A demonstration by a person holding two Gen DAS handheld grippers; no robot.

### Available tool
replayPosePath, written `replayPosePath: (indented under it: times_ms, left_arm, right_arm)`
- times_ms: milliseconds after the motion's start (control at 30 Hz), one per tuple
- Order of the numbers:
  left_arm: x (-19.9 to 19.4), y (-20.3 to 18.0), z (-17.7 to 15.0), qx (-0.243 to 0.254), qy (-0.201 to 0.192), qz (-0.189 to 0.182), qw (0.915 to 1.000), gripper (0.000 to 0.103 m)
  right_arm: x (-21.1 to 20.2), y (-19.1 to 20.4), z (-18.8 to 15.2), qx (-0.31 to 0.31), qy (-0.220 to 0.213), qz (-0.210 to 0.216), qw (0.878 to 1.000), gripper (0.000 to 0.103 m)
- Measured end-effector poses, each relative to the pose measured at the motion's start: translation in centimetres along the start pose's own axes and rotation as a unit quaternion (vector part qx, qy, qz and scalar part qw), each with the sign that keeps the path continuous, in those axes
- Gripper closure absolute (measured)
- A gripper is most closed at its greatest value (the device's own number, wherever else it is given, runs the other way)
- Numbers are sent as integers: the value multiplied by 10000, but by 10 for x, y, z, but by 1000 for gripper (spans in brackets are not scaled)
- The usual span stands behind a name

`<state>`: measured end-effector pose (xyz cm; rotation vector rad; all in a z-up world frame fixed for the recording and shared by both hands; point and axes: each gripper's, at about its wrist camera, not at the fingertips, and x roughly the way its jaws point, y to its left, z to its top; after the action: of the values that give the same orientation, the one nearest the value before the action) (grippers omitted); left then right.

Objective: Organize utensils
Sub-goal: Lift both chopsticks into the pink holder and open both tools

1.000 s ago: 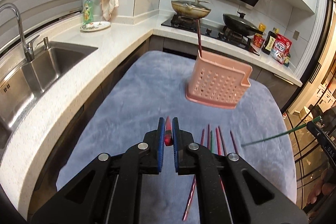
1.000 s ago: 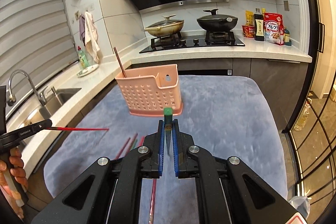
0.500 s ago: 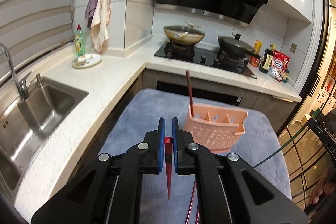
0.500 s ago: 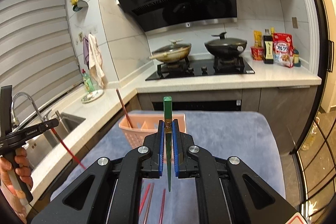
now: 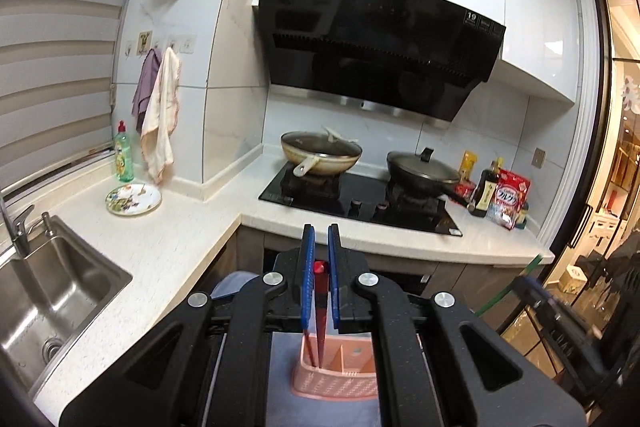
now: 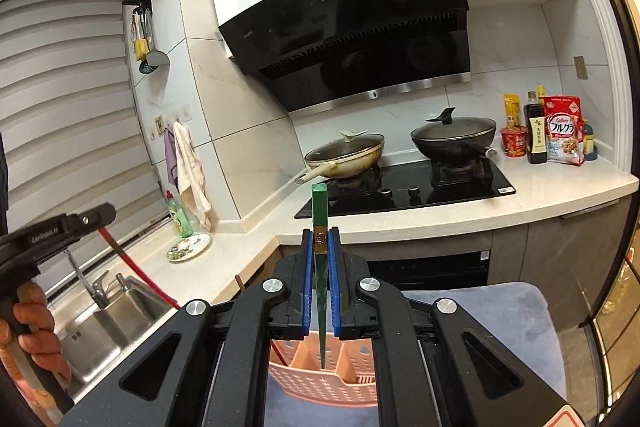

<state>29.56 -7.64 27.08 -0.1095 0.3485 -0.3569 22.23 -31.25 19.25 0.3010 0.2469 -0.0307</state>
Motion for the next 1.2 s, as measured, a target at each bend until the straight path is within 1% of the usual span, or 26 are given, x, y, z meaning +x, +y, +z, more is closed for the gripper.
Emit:
replayPosePath:
  times_ms: [100, 200, 467, 600, 733, 833, 900, 933, 967, 1033, 1100, 1167, 1200]
  left_arm:
    - [14, -6, 4, -5, -73, -10, 10000, 97]
    - [29, -10, 5, 40, -143, 81, 9999, 97]
    - [59, -11, -7, 92, -60, 28, 9999, 97]
    - [71, -8, -19, 71, 82, 24, 9999, 97]
    - [85, -2, -39, 13, 316, 14, 9995, 96]
    - [92, 0, -53, 40, 404, 46, 9992, 96]
    - [95, 3, -61, 40, 496, 10, 9988, 96]
    - [96, 4, -65, 33, 531, 12, 9986, 93]
    - [96, 6, -69, 32, 602, 26, 9982, 91]
    - [96, 9, -74, 1, 670, 74, 9977, 76]
    - [90, 13, -79, -35, 682, 124, 9976, 65]
    - [82, 16, -82, -19, 663, 150, 9977, 63]
    - [77, 17, -85, 5, 673, 173, 9976, 60]
  right_arm:
    - [17, 1, -2, 36, 70, 22, 10000, 96]
    - [33, -1, -8, 77, 180, 53, 9998, 96]
    - [56, -12, -29, 182, 434, 50, 9989, 96]
    - [69, -17, -46, 183, 625, -20, 9979, 96]
    - [77, -21, -60, 165, 765, -83, 9969, 96]
    - [80, -24, -68, 196, 840, -124, 9962, 96]
    - [79, -25, -70, 189, 815, -176, 9963, 94]
    - [77, -26, -71, 163, 805, -215, 9964, 91]
    - [75, -26, -71, 152, 796, -241, 9964, 90]
    - [70, -27, -70, 179, 776, -235, 9965, 88]
    - [63, -28, -69, 202, 735, -238, 9968, 86]
    - [52, -28, -67, 196, 682, -236, 9972, 83]
    - [47, -27, -66, 187, 664, -228, 9974, 82]
